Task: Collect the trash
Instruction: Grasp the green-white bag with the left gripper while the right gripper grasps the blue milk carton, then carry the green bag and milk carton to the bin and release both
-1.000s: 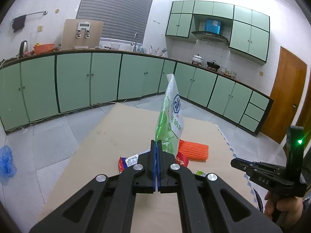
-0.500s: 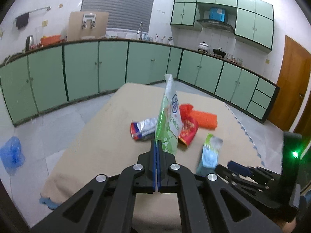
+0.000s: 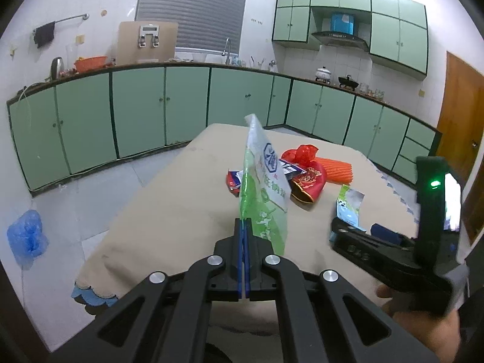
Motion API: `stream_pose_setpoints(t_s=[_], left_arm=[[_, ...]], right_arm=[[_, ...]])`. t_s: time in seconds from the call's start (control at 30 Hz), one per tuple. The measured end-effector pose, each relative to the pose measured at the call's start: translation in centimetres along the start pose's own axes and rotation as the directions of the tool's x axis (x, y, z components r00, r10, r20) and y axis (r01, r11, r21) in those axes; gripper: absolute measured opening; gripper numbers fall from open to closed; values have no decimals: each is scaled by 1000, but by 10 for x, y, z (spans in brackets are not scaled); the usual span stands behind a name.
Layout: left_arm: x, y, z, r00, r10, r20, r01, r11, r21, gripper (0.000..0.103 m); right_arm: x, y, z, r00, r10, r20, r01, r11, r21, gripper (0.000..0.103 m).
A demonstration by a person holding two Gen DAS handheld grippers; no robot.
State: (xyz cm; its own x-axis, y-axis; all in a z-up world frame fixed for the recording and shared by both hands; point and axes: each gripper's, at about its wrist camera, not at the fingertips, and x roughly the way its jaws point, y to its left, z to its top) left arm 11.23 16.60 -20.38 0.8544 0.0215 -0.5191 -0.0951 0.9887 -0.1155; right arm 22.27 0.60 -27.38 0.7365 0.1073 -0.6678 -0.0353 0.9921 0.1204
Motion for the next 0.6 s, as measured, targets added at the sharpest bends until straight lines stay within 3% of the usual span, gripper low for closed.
stream_pose_setpoints(t_s=[0.07, 0.1, 0.13, 0.17, 0.6], left_arm=[[0, 2, 1, 1000, -15, 7, 15, 1000, 0, 1], [0, 1, 1, 1000, -19, 9, 19, 1000, 5, 1], [1, 0, 2, 1000, -22, 12, 22, 1000, 11, 1], [1, 0, 3, 1000, -24, 13, 24, 1000, 13, 1], [-12, -15, 18, 998, -49, 36, 48, 999, 8, 1]], right_arm=[[10, 0, -2, 1000, -25, -15, 26, 1000, 9, 75], [17, -2, -2, 999, -23, -34, 23, 999, 22, 67], [22, -3, -2, 998, -14, -62, 15, 1000, 16, 47], [19, -4, -1, 999, -11, -43, 12, 1000, 10, 42], [-55, -40, -1, 998, 63, 3, -63, 998, 1, 42]])
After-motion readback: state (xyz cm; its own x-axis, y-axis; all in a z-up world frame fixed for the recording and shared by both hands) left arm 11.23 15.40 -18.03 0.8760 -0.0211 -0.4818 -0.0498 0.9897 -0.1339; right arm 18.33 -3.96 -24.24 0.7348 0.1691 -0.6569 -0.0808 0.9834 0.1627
